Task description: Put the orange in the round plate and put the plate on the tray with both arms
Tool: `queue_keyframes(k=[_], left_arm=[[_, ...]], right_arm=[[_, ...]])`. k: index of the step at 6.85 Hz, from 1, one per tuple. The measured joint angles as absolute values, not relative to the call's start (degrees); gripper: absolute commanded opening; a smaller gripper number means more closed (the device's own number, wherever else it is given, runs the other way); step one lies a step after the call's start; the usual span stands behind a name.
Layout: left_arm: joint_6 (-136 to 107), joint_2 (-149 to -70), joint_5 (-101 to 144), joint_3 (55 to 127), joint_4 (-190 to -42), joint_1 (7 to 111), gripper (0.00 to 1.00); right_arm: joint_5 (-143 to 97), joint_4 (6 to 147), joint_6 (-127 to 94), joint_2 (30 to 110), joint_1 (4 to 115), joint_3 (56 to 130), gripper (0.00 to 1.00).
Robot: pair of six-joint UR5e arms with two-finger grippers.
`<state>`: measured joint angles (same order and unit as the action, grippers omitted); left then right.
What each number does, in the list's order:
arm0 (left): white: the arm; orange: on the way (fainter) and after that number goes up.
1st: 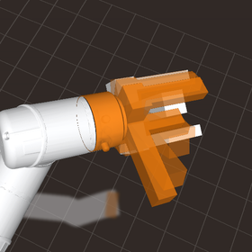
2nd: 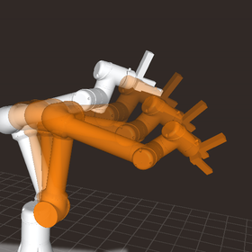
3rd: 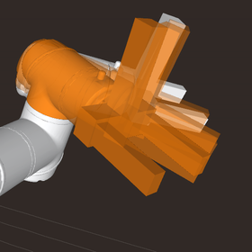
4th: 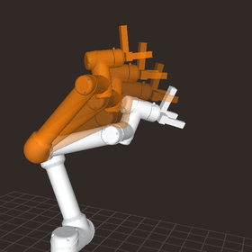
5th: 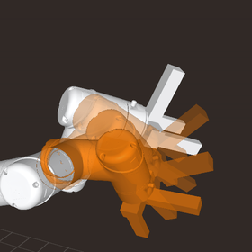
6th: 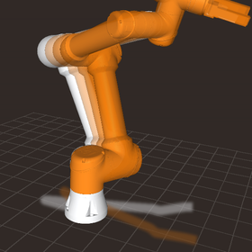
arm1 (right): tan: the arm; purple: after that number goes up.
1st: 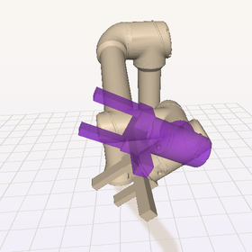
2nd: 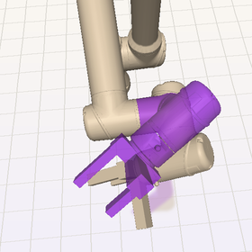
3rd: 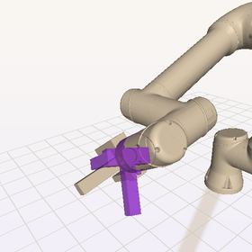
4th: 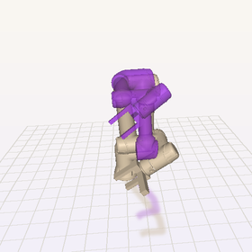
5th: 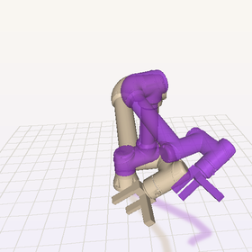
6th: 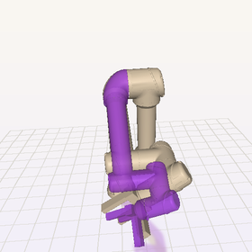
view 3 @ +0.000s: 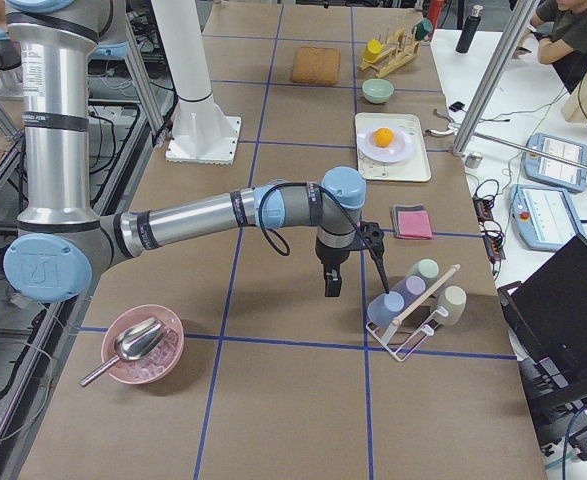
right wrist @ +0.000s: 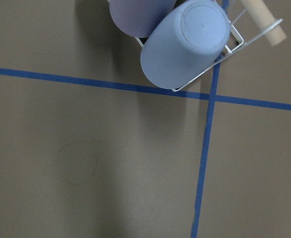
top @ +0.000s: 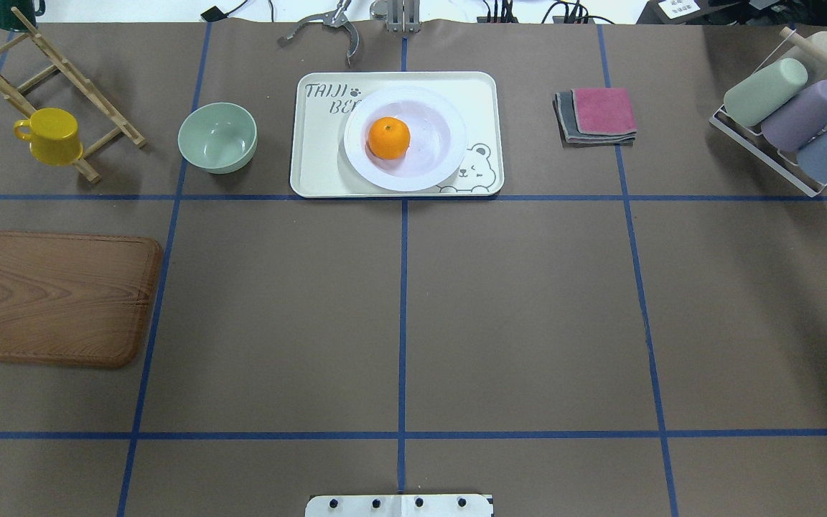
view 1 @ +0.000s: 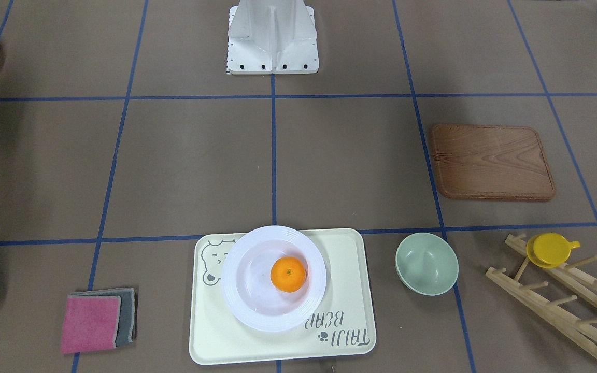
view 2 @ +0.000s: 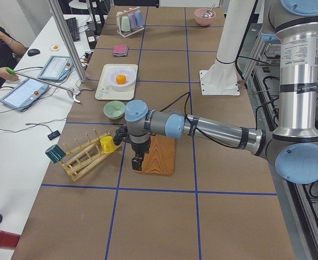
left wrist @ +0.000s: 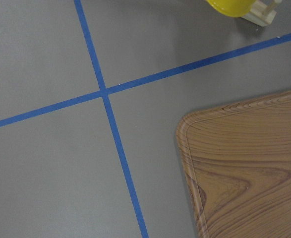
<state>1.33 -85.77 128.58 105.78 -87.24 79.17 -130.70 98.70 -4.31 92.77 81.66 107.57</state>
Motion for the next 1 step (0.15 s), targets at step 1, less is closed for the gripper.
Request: queue_keyframes(k=[1], left_arm=[[1.3, -85.7, 128.6, 105.8, -87.3, 79.2, 0.99]], right_arm=[[-130.8, 98.6, -4.3, 93.0, 81.8, 107.7, 1.0]])
